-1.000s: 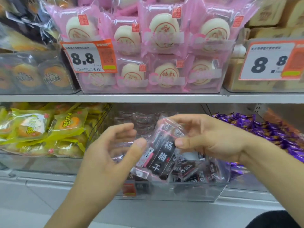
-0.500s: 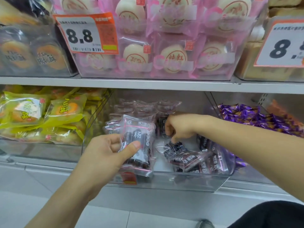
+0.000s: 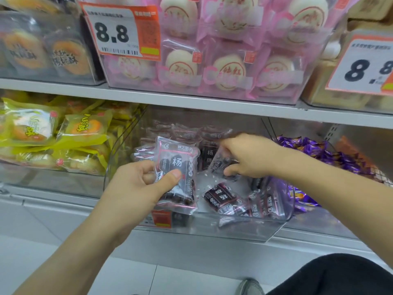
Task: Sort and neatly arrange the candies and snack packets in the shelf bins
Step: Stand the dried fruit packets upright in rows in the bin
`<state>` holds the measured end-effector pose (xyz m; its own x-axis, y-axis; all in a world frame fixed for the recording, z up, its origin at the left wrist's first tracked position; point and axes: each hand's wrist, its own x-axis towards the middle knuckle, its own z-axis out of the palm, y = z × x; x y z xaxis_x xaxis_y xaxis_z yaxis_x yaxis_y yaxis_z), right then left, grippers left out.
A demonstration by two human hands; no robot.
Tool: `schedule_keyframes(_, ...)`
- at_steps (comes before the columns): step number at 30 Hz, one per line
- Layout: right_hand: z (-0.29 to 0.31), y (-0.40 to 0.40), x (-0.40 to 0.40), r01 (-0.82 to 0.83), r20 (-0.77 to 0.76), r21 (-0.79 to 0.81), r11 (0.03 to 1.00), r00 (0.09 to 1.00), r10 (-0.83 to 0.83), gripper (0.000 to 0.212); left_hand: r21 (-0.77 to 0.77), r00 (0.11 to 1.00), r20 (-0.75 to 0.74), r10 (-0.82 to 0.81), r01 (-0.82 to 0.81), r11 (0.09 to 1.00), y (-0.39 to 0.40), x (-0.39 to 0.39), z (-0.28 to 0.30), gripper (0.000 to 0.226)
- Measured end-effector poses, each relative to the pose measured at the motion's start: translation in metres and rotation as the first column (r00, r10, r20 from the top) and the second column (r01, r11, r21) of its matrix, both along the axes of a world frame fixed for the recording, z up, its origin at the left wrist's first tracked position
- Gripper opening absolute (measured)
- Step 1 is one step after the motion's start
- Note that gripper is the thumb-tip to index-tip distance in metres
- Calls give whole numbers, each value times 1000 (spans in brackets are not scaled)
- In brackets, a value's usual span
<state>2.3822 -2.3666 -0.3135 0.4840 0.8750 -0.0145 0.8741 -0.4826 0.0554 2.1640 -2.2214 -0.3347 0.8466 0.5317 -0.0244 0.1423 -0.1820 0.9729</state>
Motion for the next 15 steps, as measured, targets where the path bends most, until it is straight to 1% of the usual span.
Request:
schedule_keyframes(2,7,-17,-17,16,-89,184,983,996,1,38,-6,1000,28,11,-11,1000,-6,0,4,26)
schedule_keyframes(3,10,-24,-25,52,-157,287,957,988,-7,37,-15,999,43,18,-17,1000,-8,1,4,27)
schedule_keyframes(5,14,-34,-42,180,-314,473,862,949,-25,34,-28,997,70,35,-33,999,-14,2,6,23)
schedule_keyframes(7,15,-40,-57,345,-519,585,734,855,13,27,-3,995,86,58,-58,998,-18,5,5,16)
schedule_keyframes(9,13,-42,-71,471,-659,616,631,747,84,20,35,993,95,75,-79,996,-24,7,4,12)
schedule_keyframes(10,11,-40,-78,503,-677,626,596,730,95,18,50,992,98,77,-82,995,-28,8,5,11)
schedule_keyframes(11,9,-38,-85,503,-654,643,577,753,71,16,51,992,105,66,-72,996,-33,9,6,12)
schedule_keyframes(13,3,-33,-96,438,-544,672,597,839,-4,18,39,991,132,35,-41,998,-45,11,10,12)
schedule_keyframes(14,1,-32,-102,414,-528,671,615,849,4,19,38,990,142,11,-16,999,-50,12,10,16)
schedule_keyframes(15,-1,-30,-105,412,-548,661,627,836,29,22,32,989,147,-20,16,999,-55,13,10,25)
